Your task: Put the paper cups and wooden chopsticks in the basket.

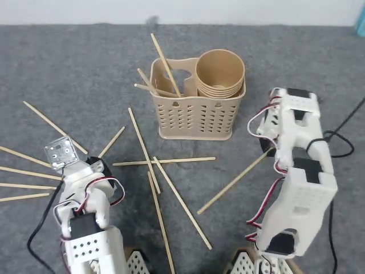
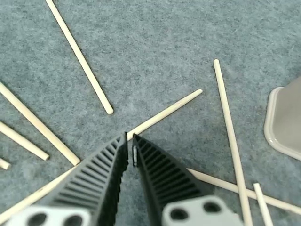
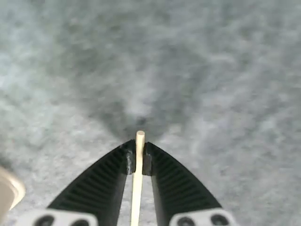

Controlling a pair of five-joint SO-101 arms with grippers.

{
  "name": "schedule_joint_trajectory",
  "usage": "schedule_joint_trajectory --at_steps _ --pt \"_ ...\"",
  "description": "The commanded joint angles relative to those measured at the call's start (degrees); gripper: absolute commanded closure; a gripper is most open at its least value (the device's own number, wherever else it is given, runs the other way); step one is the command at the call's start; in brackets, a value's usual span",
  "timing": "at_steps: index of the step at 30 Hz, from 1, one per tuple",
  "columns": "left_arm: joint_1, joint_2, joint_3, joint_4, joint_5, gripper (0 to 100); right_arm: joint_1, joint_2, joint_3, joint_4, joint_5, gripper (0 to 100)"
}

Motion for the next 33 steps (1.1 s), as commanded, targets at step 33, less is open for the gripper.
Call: schedule_joint_trajectory --at_steps 33 --pt "0.4 -0.7 -0.2 -1.8 -0.7 99 21.6 -35.8 -8.4 13.6 15.9 99.1"
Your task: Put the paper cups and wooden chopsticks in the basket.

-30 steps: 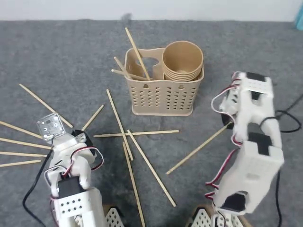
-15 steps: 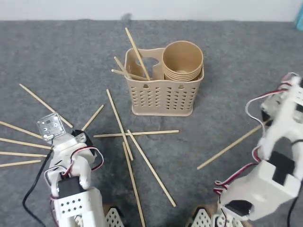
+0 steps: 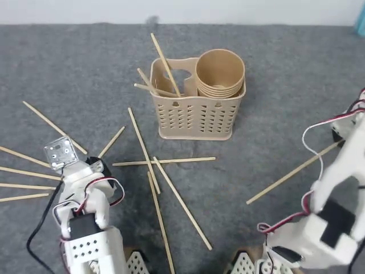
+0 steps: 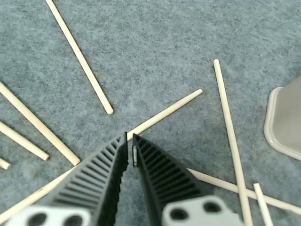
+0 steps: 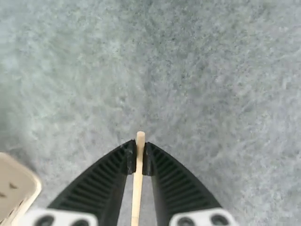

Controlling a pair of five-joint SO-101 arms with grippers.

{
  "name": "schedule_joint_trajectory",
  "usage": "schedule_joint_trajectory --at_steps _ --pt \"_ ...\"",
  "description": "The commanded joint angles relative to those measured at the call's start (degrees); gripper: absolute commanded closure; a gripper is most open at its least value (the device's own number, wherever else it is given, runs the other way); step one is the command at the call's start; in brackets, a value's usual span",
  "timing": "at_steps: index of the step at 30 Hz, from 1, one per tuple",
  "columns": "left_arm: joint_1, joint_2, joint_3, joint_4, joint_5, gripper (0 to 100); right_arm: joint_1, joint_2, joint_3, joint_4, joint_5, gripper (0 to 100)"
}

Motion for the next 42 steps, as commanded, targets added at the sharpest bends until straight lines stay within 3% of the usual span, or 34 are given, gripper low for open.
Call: schedule_joint_trajectory --at_steps 1,13,22,27,42 --pt "0.4 -0.7 -0.2 -1.8 -0.7 99 -1.5 -9.1 -3.2 2.2 0.9 99.1" --pt "0.4 -0.7 -0.2 -1.7 -0.7 99 -2.3 -24.6 -2.4 4.7 1.0 99.1" --pt "0.4 -0.7 -0.2 -1.7 -0.8 99 -14.9 -37.7 4.6 5.8 1.0 98.9" --pt "0.4 -0.7 -0.2 -1.6 -0.8 99 -21.5 -45.8 10.5 -3.6 1.0 99.1" --pt "0.4 -0.7 -0.2 -1.6 -0.8 99 -26.1 -70.1 24.9 -47.3 1.1 99.1"
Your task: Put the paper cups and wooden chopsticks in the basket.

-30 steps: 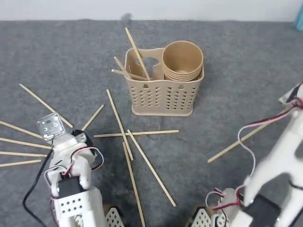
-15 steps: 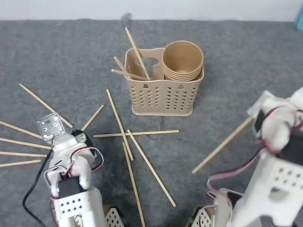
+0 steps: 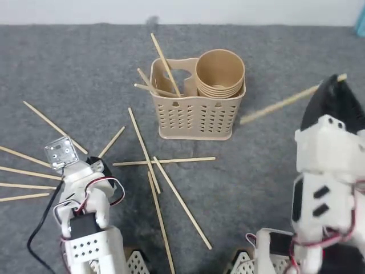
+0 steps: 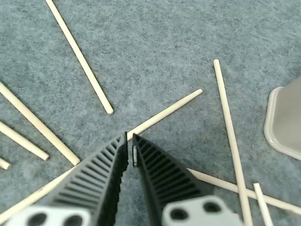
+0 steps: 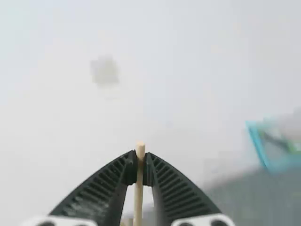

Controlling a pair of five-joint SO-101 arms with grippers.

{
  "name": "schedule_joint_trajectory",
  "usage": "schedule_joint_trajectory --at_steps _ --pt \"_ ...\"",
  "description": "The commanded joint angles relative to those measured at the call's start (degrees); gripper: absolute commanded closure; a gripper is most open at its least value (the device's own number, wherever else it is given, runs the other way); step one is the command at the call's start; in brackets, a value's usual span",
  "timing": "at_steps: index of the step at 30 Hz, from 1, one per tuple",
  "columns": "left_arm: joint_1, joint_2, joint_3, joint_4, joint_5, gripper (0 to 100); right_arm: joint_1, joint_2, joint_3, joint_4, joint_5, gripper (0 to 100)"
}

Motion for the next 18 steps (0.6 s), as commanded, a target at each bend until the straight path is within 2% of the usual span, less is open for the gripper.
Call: schedule_joint_trajectory --at_steps 1,10,18 --pt "0.4 -0.7 -0.2 -1.6 -0.8 99 -1.9 -1.9 0.0 -9.1 1.1 99.1" --pt "0.4 -0.7 -0.2 -1.6 -0.8 99 -7.6 -1.5 0.1 -22.5 0.9 99.1" --pt "0.4 -0.7 -0.2 -1.6 -0.8 99 -15.4 6.6 -0.3 -26.6 1.1 99.1"
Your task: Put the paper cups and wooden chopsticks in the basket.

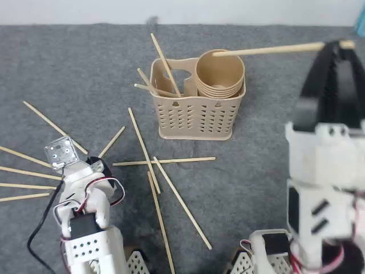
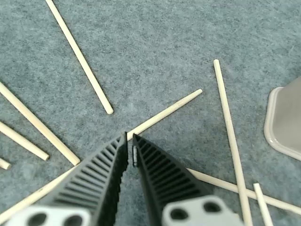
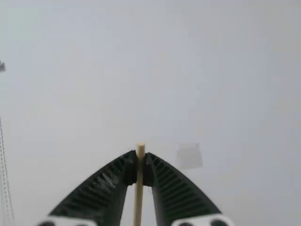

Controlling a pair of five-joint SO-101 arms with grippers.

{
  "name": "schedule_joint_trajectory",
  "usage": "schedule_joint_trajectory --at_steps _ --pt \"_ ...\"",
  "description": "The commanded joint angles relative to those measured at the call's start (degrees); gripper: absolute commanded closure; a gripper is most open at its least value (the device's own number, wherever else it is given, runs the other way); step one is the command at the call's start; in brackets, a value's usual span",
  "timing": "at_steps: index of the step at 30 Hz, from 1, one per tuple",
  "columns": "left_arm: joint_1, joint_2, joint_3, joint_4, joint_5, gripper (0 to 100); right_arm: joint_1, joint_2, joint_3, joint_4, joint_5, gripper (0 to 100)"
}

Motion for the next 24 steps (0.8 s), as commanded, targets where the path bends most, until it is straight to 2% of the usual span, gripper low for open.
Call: schedule_joint_trajectory --at_steps 1,9,17,24 --pt "0.4 -0.7 -0.2 -1.6 -0.8 99 -3.0 5.2 -0.5 -2.8 0.9 99.1" --pt "0.4 -0.7 -0.2 -1.6 -0.8 99 -9.3 15.3 -0.5 -5.9 1.1 99.1" --pt "0.4 -0.7 -0.2 -1.8 -0.8 99 -15.6 26.5 1.1 -6.2 10.3 99.1" --pt "0.4 -0.7 -0.2 -1.8 -0.8 99 -18.2 31.9 1.2 -6.1 11.6 99.1"
